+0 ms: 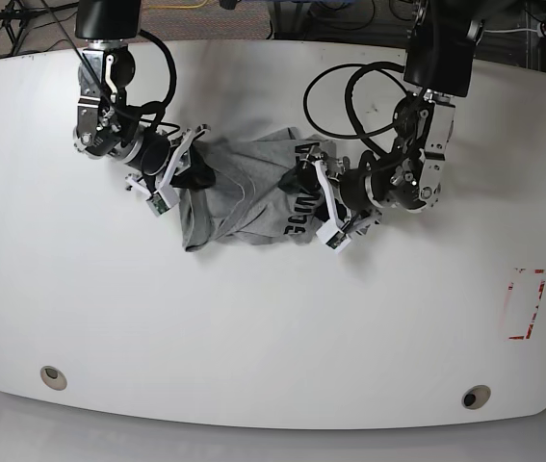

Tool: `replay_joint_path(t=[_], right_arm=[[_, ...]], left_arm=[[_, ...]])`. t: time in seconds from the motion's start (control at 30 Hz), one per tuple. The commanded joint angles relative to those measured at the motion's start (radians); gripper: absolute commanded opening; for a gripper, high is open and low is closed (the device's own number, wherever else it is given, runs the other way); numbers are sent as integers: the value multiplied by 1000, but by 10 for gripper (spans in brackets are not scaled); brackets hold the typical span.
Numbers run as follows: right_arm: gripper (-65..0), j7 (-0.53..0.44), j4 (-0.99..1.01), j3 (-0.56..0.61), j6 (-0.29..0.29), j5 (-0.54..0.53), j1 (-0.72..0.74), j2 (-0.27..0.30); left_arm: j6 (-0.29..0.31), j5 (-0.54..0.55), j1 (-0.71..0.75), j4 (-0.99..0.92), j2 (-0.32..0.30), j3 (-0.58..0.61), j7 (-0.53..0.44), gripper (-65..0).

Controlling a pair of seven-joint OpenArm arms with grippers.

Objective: Fold the T-shirt properly
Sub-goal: 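Grasp the bundle sides with both grippers and rotate it upright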

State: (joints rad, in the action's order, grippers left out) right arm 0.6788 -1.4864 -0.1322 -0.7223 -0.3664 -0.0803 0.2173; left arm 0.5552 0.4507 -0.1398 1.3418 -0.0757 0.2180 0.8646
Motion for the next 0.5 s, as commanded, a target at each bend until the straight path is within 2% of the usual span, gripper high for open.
replay_joint_path(t=[0.0, 0.13, 0.27, 0.47], right_arm=[[-561, 23, 37, 47, 24, 45, 63, 58], [-561, 23, 76, 128, 24, 45, 135, 93], [-561, 23, 79, 202, 24, 45, 199, 121], [-561, 51, -27, 205, 24, 43, 221, 130]], left_arm=[[3, -13, 24, 3, 6, -9, 64, -151], [4, -7, 67, 32, 11, -65, 84, -151], [4, 53, 118, 138, 9, -105, 92, -151], [1, 127, 124, 273, 3, -130, 92, -151]])
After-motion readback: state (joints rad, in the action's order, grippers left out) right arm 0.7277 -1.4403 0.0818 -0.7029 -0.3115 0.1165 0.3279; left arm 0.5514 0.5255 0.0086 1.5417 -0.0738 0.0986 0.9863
